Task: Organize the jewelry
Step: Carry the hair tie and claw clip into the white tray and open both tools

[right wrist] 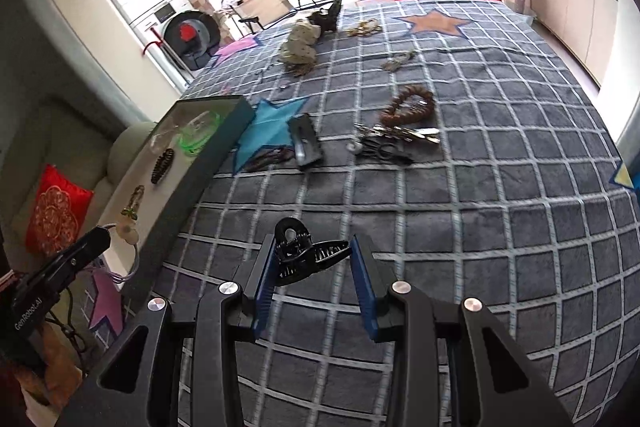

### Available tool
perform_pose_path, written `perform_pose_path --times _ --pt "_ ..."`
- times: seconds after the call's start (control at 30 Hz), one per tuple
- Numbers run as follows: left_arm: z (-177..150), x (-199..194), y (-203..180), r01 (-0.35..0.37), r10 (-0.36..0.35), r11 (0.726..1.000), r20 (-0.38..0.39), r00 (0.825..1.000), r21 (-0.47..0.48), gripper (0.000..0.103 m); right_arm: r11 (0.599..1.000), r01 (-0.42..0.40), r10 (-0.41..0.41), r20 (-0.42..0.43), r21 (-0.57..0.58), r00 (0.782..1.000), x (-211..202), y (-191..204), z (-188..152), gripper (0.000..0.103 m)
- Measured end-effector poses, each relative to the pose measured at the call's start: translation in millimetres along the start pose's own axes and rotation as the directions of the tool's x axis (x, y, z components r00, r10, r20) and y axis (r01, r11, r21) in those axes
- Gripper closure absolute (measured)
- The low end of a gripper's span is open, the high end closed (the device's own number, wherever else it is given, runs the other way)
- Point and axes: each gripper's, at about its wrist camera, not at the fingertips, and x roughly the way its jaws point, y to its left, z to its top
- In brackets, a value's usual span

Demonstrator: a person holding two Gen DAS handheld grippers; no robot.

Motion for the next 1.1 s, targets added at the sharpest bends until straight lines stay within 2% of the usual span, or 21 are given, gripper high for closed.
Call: perform_pose_path --times 0.27,0.53,0.83,1.1 --pt "5.0 -16.1 28.6 -0.051 0.052 0.998 0.049 0.997 -0.032 0.099 0.997 -0.034 0.034 0.002 -0.074 0.999 7.8 39.0 14.6 0.064" --pt "7.1 -21.0 68.9 -0.117 0.123 0.99 0.065 0.99 -0.08 0.099 0.987 -0.087 0.085 -0.022 -0.139 0.996 26.8 81.3 29.8 0.064" --pt "4.5 -5.6 110.5 -0.171 0.178 0.976 0.04 0.983 -0.135 0.099 0.968 -0.148 0.134 -0.08 -0.204 0.988 60.8 122.3 46.6 0.064" --pt "8.7 14.9 127.5 -0.212 0.218 0.966 0.024 0.976 -0.149 0.099 0.953 -0.152 0.122 -0.124 -0.264 0.985 93.8 151.1 61.4 0.064"
